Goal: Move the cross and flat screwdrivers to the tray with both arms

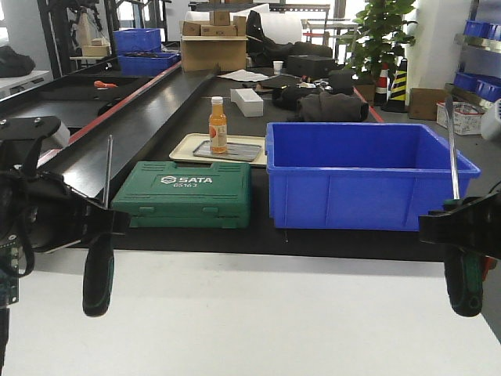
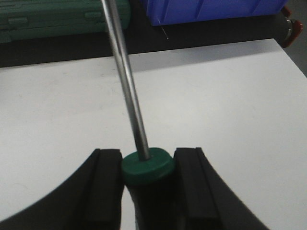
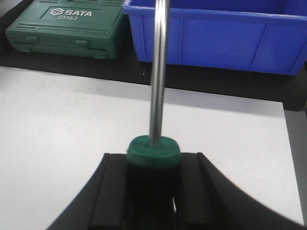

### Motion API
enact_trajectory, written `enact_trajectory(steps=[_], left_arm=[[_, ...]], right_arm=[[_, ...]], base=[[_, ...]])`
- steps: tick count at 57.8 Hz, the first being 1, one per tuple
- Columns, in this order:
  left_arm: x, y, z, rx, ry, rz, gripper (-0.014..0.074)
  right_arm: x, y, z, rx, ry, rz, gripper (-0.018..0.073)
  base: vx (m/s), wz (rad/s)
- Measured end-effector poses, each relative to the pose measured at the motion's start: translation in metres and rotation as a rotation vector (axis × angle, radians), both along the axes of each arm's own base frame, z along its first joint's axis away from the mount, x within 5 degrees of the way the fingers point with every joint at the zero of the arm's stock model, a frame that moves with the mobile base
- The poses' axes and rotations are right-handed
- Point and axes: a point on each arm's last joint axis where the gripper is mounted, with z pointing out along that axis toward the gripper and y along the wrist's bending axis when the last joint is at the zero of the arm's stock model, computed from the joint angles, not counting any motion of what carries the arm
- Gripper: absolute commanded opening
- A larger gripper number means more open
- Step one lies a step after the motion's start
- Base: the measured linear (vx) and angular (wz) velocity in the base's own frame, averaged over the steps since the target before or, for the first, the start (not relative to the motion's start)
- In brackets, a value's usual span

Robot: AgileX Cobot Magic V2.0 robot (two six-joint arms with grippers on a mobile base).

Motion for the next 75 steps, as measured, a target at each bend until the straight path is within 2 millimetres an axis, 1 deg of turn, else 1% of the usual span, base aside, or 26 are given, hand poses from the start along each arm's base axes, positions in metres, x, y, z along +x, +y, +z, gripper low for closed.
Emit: enact_trajectory(steps=[4, 12, 75], left_arm=[[-0.0038, 0.0012, -0.0044, 0.001, 0.006, 0.003, -0.0001], [-0.0057, 0.0016, -0.0064, 0.002, 0.012, 0.003, -0.0001], [-0.0077, 0.0018, -0.0061, 0.005, 0.022, -0.002, -0.0001]], right_arm=[[0.0008, 0.0004, -0.0001, 0.001, -0.003, 0.002, -0.0009], [0.0010, 0.0005, 0.0003, 0.002, -0.008, 0.003, -0.0009], [0.0009, 0.0005, 0.0002, 0.001, -0.006, 0.003, -0.0009]], base=[[0.00, 0.00], [0.00, 0.00], [0.00, 0.00]])
